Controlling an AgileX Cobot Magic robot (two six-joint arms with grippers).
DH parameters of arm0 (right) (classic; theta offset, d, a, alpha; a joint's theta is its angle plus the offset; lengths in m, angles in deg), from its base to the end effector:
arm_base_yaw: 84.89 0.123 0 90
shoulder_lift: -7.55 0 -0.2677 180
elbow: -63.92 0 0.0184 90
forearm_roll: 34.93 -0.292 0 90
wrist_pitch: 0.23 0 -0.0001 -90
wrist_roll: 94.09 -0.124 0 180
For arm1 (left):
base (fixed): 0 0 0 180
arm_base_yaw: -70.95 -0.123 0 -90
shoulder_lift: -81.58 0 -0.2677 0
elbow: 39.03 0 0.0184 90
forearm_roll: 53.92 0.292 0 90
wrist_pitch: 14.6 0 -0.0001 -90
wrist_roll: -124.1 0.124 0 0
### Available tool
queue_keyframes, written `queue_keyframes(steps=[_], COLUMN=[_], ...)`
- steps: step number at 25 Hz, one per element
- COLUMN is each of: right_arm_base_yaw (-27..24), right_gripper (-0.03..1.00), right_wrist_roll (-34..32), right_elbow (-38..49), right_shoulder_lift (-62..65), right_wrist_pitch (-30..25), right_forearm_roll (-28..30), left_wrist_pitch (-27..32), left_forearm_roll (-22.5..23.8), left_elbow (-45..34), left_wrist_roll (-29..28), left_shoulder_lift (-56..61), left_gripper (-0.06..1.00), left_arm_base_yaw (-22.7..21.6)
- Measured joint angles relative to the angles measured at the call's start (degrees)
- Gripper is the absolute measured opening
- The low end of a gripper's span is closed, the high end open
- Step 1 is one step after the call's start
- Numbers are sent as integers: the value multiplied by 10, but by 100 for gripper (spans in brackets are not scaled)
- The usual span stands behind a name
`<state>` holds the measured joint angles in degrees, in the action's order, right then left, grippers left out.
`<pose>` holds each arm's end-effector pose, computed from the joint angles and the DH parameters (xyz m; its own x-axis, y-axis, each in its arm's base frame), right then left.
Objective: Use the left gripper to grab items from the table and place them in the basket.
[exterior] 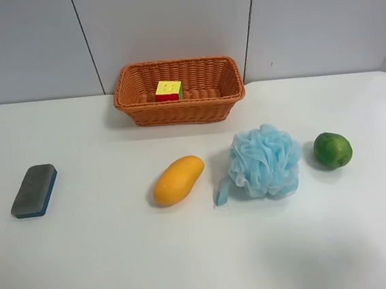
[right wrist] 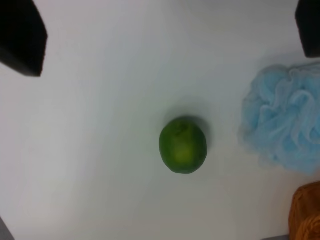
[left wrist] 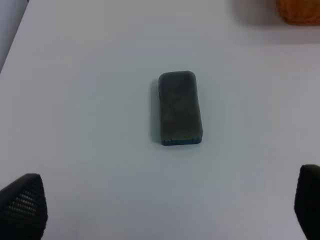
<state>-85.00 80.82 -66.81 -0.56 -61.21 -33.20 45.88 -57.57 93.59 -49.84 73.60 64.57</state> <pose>0.0800 -0.0034 0.2747 -0.4717 0.0750 -0.8786 0.0603 0.9968 0.0527 0.0764 0.0016 0.2873 -0.4357 0.0259 -0.8997 -0.0291 0.9987 0.0428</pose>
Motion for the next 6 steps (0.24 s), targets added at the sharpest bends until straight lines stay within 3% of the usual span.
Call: queue_keyframes(steps=[6], right_arm_base_yaw=[0], right_gripper=[99], right_wrist_roll=[0], right_elbow=[0], right_shoulder_lift=[0], right_wrist_pitch=[0], right_forearm_roll=[0], left_wrist_pitch=[0], left_forearm_roll=[0], left_elbow=[0], left_wrist_roll=[1], left_shoulder_lift=[0], left_gripper=[99], left_arm_base_yaw=[0])
